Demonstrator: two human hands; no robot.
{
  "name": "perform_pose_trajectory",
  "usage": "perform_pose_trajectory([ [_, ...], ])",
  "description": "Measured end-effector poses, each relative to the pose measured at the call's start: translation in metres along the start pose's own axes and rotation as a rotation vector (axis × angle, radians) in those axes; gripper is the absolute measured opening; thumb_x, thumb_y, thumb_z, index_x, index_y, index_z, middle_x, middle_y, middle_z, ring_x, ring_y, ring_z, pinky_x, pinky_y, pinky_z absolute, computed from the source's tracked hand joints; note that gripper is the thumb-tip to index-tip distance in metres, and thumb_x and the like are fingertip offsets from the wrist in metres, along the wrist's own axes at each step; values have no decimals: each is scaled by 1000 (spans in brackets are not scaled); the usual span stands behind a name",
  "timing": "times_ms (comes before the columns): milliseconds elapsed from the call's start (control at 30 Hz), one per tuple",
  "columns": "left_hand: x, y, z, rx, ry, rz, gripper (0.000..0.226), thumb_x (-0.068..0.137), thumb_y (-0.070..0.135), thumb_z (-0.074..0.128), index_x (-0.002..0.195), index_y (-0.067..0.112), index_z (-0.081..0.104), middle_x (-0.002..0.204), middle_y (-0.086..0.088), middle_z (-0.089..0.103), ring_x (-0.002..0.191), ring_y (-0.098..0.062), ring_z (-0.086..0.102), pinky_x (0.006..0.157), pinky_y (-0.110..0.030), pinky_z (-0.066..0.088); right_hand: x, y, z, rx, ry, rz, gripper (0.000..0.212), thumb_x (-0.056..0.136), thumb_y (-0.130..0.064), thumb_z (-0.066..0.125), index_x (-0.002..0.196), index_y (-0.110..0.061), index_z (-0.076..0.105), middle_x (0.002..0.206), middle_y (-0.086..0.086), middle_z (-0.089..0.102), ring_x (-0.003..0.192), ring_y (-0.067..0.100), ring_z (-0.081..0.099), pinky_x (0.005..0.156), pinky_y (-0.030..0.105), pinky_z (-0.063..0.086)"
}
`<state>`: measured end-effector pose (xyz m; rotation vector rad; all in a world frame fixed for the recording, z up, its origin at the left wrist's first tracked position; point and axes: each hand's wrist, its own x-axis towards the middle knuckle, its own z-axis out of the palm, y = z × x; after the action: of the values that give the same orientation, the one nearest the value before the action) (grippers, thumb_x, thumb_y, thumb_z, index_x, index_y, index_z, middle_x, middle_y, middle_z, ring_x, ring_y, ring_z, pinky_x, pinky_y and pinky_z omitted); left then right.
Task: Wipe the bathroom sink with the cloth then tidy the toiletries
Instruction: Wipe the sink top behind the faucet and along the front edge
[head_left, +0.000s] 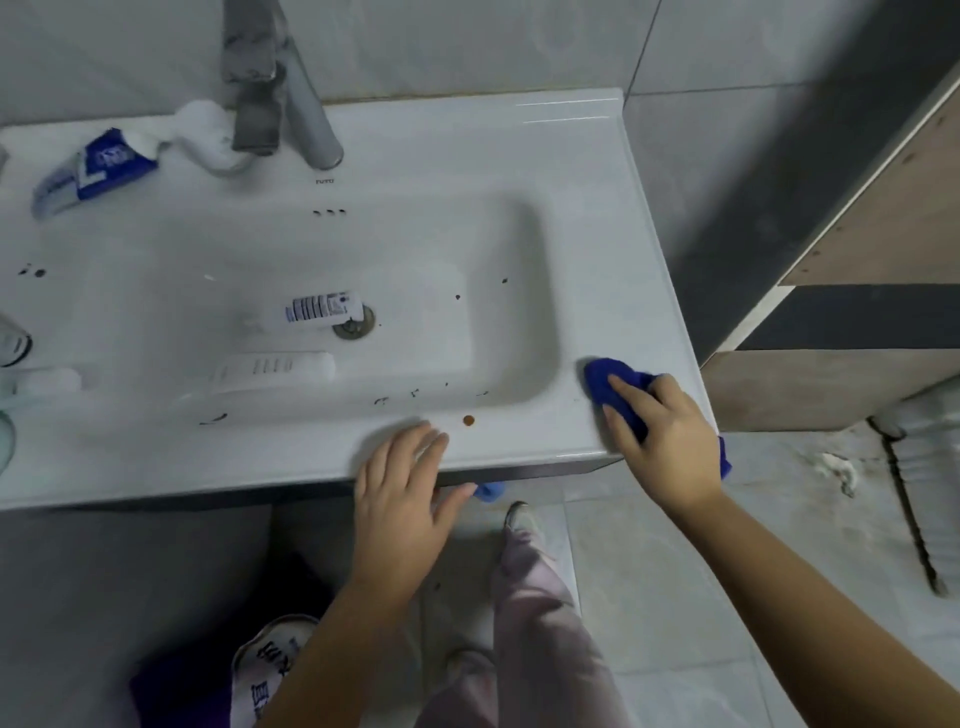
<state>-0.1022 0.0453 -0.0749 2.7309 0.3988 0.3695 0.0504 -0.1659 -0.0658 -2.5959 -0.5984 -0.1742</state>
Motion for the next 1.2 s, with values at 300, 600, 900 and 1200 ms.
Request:
perform_pose_trajectory([
  [300,-3,-60,-2,-29,120,-21,37,79,37,55,98,9,71,104,-7,67,100,-20,51,84,-43,45,-7,-79,38,-37,-33,-234,41,85,-34,42,103,-7,67,81,15,60,62,34,57,44,31,45],
  [600,-1,-66,1,-120,150,-24,36,76,40,58,95,13,73,99,-3,69,94,-16,53,79,-39,48,-10,-105,50,-74,36,-115,37,80,-30,41,94,-7,67,77,17,59,60,34,57,45,30,44],
  [900,2,-68,0,-175,170,-19,36,73,39,61,93,12,73,96,-3,70,91,-14,53,80,-35,42,7,-20,12,-104,66,232,32,89,-16,54,116,-2,60,99,26,57,81,45,55,59,44,45],
  [1200,1,-64,-11,-204,87,-49,38,74,37,58,97,9,72,103,-6,69,96,-14,51,83,-36,42,-5,-103,46,-12,-177,-415,42,86,-33,40,109,-8,65,85,13,60,64,32,57,46,30,45],
])
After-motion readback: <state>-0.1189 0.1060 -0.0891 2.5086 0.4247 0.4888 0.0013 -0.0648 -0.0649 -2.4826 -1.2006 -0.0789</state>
